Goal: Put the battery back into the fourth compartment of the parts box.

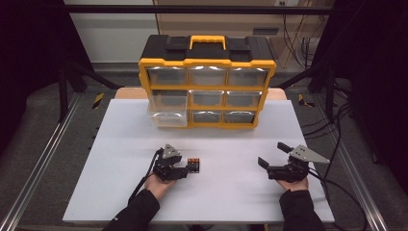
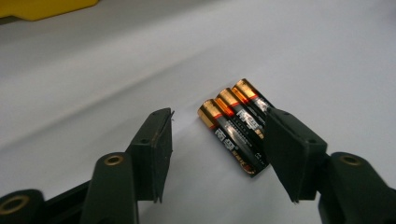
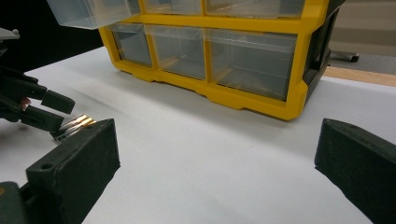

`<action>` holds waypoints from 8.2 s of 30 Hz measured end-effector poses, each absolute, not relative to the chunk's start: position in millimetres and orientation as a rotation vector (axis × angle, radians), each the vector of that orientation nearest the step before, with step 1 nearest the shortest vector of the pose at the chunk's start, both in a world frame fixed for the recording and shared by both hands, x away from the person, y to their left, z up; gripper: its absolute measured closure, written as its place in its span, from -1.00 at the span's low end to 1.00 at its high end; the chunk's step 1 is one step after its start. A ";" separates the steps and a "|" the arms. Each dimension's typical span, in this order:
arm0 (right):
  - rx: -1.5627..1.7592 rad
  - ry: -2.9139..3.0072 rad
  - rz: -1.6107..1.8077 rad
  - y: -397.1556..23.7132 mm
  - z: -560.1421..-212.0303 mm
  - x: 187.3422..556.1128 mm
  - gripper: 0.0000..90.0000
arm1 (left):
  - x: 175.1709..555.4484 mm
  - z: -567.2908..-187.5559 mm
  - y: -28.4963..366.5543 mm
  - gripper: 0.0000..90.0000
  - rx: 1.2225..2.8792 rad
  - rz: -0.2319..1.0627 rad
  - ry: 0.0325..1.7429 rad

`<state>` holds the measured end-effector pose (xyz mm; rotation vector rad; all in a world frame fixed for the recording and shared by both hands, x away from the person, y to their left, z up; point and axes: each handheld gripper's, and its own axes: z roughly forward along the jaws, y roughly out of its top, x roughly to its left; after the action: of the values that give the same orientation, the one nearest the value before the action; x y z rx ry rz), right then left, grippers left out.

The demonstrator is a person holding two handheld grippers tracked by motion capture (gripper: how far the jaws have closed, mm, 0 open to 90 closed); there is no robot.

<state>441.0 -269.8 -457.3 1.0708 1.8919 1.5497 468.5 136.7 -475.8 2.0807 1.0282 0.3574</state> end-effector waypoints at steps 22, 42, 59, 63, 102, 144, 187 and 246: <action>1.071 1.893 1.552 -270.1 -457.1 441.4 -0.99 | 465.9 -476.4 121.4 0.61 2.129 0.409 1.137; 1.070 1.895 1.559 -270.5 -456.7 441.4 -0.99 | 463.6 -457.9 135.2 0.69 2.063 0.404 1.089; 1.072 1.901 1.557 -270.2 -456.9 441.1 -0.99 | 457.5 -403.9 174.1 0.69 1.945 0.408 1.036; 1.070 1.905 1.550 -270.2 -457.2 441.4 -0.99 | 455.5 -393.9 178.1 0.69 1.927 0.409 1.015; 1.065 1.910 1.537 -269.8 -457.9 442.0 -0.99 | 495.0 -287.1 200.3 0.69 1.798 0.510 0.928; 1.066 1.912 1.541 -269.7 -457.6 441.9 -0.99 | 546.1 -311.5 201.3 0.46 1.844 0.579 1.044; 1.064 1.912 1.544 -269.2 -457.7 441.3 -0.99 | 460.9 -387.7 190.6 -0.94 1.804 0.508 0.888; 1.056 1.915 1.542 -269.2 -458.0 441.7 -0.99 | 472.9 -476.8 113.0 0.00 2.156 0.387 1.041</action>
<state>441.7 -269.2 -458.0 1.0563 1.9145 1.5424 472.9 113.0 -476.8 2.1563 1.0413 0.3870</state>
